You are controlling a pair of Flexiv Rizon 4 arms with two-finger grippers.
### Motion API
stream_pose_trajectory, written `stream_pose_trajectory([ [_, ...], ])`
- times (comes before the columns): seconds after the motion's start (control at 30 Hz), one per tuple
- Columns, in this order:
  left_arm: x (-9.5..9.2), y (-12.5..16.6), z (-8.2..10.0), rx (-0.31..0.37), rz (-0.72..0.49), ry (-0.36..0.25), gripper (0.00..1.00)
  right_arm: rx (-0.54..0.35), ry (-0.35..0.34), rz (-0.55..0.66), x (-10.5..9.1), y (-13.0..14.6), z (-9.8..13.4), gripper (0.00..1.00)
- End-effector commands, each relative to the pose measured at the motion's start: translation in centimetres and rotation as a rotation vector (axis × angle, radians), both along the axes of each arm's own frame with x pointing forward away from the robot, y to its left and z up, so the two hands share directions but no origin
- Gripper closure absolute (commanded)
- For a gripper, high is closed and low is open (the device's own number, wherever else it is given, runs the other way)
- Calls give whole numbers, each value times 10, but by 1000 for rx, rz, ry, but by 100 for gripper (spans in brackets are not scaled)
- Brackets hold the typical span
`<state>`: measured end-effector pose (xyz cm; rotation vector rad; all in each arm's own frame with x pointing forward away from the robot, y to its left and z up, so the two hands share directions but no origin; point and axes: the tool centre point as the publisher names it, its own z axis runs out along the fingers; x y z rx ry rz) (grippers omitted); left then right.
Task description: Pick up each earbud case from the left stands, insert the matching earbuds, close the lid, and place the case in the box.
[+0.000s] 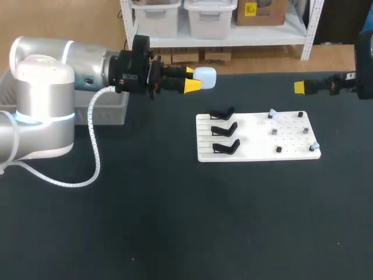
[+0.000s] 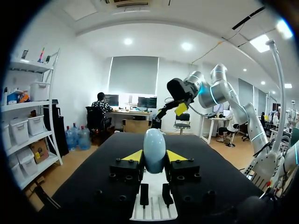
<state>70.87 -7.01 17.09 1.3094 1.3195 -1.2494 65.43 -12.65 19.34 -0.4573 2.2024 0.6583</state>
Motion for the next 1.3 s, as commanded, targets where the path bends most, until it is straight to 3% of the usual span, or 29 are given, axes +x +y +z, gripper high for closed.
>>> stream_pose_trajectory([
  [0.03,0,0,0,-1,0,0,100,-94,-21,-56,-30,27,16,0],
  [0.33,0,0,0,-1,0,0,100,-152,-1,29,-35,84,18,0],
  [0.7,0,0,0,-1,0,0,100,-207,36,105,-21,142,14,0],
  [1.03,0,0,0,-1,0,0,100,-228,45,128,-2,174,14,0],
  [1.3,0,0,0,-1,0,0,100,-234,78,111,14,179,8,0],
])
